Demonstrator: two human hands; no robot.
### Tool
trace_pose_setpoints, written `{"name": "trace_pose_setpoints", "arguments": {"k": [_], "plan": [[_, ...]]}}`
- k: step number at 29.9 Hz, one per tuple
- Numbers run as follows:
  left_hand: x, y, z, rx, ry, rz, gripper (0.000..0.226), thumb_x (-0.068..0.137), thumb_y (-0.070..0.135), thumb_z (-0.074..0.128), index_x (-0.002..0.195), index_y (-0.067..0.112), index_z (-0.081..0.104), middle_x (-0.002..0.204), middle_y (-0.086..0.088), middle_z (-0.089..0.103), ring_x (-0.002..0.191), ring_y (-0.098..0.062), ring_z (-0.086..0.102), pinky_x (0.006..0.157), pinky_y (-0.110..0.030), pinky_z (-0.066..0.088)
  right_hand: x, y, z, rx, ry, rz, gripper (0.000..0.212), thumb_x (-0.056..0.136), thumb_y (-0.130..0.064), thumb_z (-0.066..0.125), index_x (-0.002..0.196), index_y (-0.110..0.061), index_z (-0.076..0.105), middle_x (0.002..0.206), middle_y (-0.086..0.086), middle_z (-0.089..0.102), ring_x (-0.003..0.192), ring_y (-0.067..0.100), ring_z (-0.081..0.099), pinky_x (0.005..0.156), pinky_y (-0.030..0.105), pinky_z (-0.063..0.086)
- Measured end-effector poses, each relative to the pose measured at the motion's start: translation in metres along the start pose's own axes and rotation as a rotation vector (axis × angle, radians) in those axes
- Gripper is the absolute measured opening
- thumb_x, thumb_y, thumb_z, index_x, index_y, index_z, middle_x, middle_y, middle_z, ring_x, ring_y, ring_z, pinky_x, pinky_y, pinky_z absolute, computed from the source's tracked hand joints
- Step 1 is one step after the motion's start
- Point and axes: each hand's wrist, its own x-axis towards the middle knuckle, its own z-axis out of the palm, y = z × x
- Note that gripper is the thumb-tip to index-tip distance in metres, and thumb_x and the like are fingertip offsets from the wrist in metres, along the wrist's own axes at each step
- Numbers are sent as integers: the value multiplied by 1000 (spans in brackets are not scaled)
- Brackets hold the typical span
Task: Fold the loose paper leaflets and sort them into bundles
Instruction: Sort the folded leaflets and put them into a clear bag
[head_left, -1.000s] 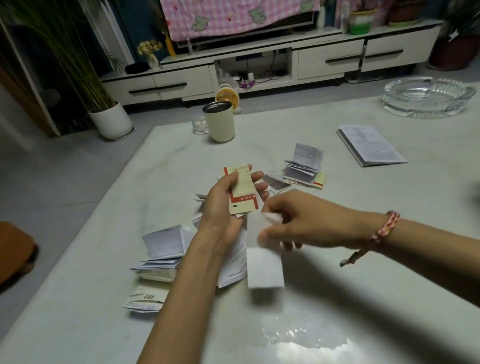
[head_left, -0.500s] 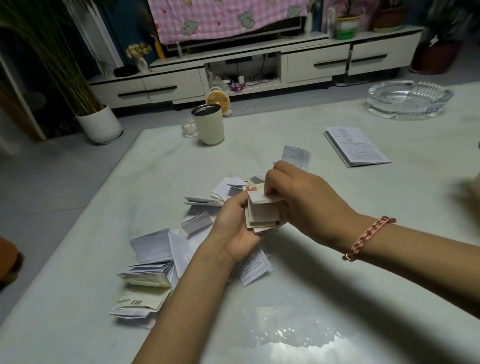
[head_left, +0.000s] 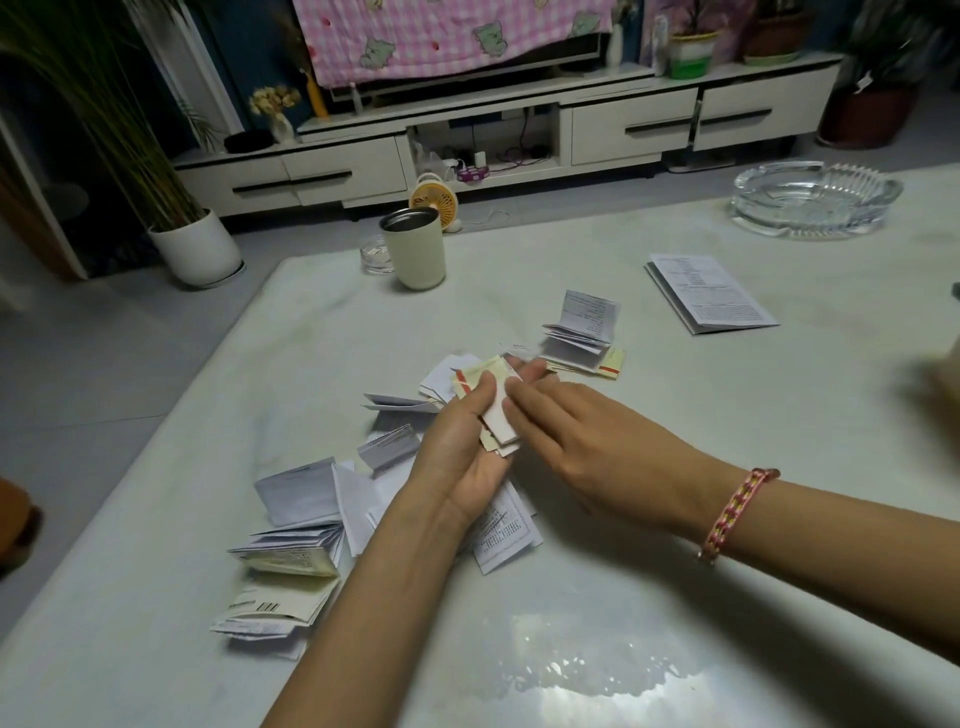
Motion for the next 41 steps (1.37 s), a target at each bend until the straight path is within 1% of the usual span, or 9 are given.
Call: {"name": "trace_pose_setpoints", "arguments": {"k": [6, 10, 17, 23, 29, 34, 36, 38, 41], "plan": [[-5, -1, 1, 88, 21, 169, 26, 100, 10, 34, 97, 4, 59, 87, -9, 72, 78, -18, 71, 77, -25, 56, -4, -13, 3, -87, -23, -10, 70, 90, -5, -8, 131, 6, 48, 136, 27, 46, 125, 41, 46, 107, 47, 27], [-6, 15, -1, 150, 98, 434, 20, 99, 11, 37, 97, 6, 57, 83, -6, 73, 76, -19, 71, 74, -33, 58, 2, -12, -5, -22, 18, -4, 56, 78, -6, 25, 120, -5, 61, 133, 23, 51, 117, 37, 54, 100, 43, 35], [-13, 37, -8, 265, 210, 619, 19, 100, 11, 38, 96, 6, 57, 84, -5, 71, 70, -17, 71, 61, -26, 57, 4, -40, -14, 849, -242, 539, 6, 90, -26, 51, 94, -22, 52, 96, 0, 54, 87, 16, 48, 75, 28, 37], [-13, 36, -8, 294, 154, 568, 19, 100, 13, 39, 102, 7, 57, 84, -1, 74, 73, -20, 71, 65, -28, 58, 22, -76, -22, 428, -365, 480, 54, 83, -60, 52, 108, -12, 56, 109, 9, 48, 104, 27, 42, 86, 36, 30], [-15, 37, -7, 231, 101, 532, 19, 100, 13, 38, 103, 8, 56, 86, -2, 74, 75, -19, 71, 68, -30, 59, 28, -82, -18, 690, -303, 557, 16, 86, -33, 57, 91, -20, 50, 111, 10, 50, 106, 28, 46, 80, 31, 34], [-18, 43, -4, 86, 21, 476, 20, 99, 16, 36, 99, 13, 56, 86, 2, 73, 77, -14, 71, 69, -28, 58, 25, -47, -20, 1018, -117, 788, 21, 80, -11, 60, 68, -22, 46, 67, -7, 50, 67, 15, 49, 53, 18, 33], [-21, 53, -9, -2, 17, 496, 21, 99, 17, 35, 97, 16, 57, 87, 4, 73, 78, -11, 70, 71, -25, 58, 20, -27, -24, 1154, -51, 876, 22, 78, -5, 62, 76, -22, 48, 70, -3, 56, 64, 15, 52, 57, 15, 40], [-24, 62, -16, -69, 15, 500, 23, 99, 18, 35, 97, 18, 58, 88, 6, 73, 79, -9, 70, 71, -24, 55, 18, -9, -31, 1481, 22, 1010, 26, 81, 4, 60, 96, -15, 50, 81, 11, 63, 64, 22, 57, 54, 27, 50], [-24, 59, -20, -98, 19, 431, 23, 98, 16, 36, 98, 15, 59, 90, 1, 73, 79, -13, 71, 71, -26, 56, 21, 11, -40, 1899, 53, 1141, 24, 86, 11, 50, 102, -4, 59, 85, 13, 63, 61, 16, 55, 44, 17, 48]]}}
